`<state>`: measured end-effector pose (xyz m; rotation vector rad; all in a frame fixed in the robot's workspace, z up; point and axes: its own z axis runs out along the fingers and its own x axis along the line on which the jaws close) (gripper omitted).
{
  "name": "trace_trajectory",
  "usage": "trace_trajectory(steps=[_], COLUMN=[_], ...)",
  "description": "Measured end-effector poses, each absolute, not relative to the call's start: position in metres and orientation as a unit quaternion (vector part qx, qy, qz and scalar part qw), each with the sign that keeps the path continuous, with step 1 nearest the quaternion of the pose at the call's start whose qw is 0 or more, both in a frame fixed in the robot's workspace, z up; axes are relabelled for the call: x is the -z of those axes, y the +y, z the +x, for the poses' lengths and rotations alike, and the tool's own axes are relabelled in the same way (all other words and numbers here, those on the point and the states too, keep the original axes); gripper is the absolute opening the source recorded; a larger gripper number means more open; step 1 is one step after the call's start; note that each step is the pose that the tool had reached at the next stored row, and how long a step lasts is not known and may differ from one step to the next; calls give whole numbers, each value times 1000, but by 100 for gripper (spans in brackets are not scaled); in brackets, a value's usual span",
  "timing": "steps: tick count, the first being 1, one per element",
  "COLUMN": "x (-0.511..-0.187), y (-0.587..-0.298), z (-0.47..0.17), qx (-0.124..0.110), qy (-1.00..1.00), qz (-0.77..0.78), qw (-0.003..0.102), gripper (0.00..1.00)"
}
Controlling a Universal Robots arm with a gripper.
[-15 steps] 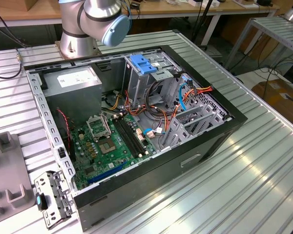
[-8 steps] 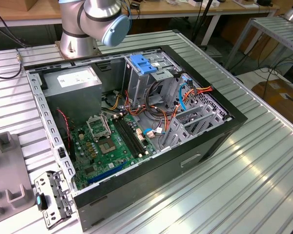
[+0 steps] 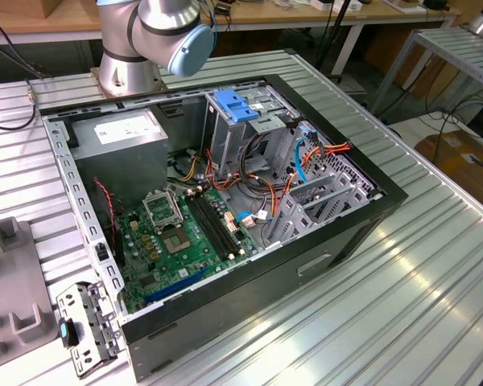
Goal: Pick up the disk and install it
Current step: 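Pick up the disk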
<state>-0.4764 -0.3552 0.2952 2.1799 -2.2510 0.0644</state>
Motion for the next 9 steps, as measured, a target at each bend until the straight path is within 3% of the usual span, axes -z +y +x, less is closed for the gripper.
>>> trace_trajectory(steps=[9], x=[-303], y=[-355], z=[-476], qx=[-20], qy=[-718], qz=[696], qw=[4], gripper=[37])
